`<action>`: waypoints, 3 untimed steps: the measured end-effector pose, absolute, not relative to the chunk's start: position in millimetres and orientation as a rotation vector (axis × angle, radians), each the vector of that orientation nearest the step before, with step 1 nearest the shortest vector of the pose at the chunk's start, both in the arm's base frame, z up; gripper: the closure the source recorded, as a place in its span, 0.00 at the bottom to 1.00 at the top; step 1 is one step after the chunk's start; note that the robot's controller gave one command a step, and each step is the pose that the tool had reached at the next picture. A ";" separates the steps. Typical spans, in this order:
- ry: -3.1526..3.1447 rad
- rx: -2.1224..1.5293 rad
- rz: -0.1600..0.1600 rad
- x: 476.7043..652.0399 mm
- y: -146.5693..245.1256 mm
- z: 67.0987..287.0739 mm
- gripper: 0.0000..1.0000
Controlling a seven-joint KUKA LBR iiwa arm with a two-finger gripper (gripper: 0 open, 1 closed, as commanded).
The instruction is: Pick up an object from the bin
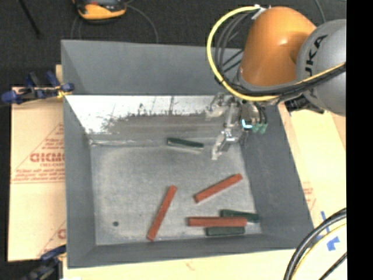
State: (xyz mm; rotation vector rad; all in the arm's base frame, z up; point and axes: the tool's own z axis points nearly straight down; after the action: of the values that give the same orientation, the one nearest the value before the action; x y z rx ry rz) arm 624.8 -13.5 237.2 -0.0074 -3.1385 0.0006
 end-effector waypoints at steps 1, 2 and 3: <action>-3.147 -0.007 0.001 626.1 -13.6 242.2 0.00; -3.156 0.026 0.003 621.4 -22.1 207.9 0.00; -3.146 0.166 0.004 616.6 -38.6 145.6 0.00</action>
Offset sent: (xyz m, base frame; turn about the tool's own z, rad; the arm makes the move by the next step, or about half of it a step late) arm -0.0271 -0.0331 -0.1521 -0.0728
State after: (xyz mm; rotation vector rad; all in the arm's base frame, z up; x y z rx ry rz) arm 616.6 -38.6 145.6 0.1656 -3.1456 0.0040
